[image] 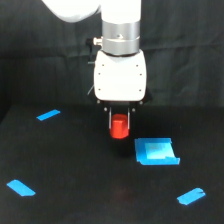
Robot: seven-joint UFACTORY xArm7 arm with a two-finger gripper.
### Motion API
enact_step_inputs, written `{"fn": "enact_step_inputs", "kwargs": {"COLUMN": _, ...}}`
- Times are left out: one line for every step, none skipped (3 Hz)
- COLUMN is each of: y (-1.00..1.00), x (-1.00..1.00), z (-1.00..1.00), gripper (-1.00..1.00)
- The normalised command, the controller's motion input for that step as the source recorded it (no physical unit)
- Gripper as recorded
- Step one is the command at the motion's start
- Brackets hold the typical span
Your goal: Pick up the red object from the table
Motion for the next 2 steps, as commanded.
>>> {"fn": "enact_step_inputs", "kwargs": {"y": -0.01, "x": -0.08, "z": 0.98, "gripper": -0.94}}
{"fn": "enact_step_inputs", "kwargs": {"y": 0.00, "x": -0.10, "z": 0.99, "gripper": -0.98}}
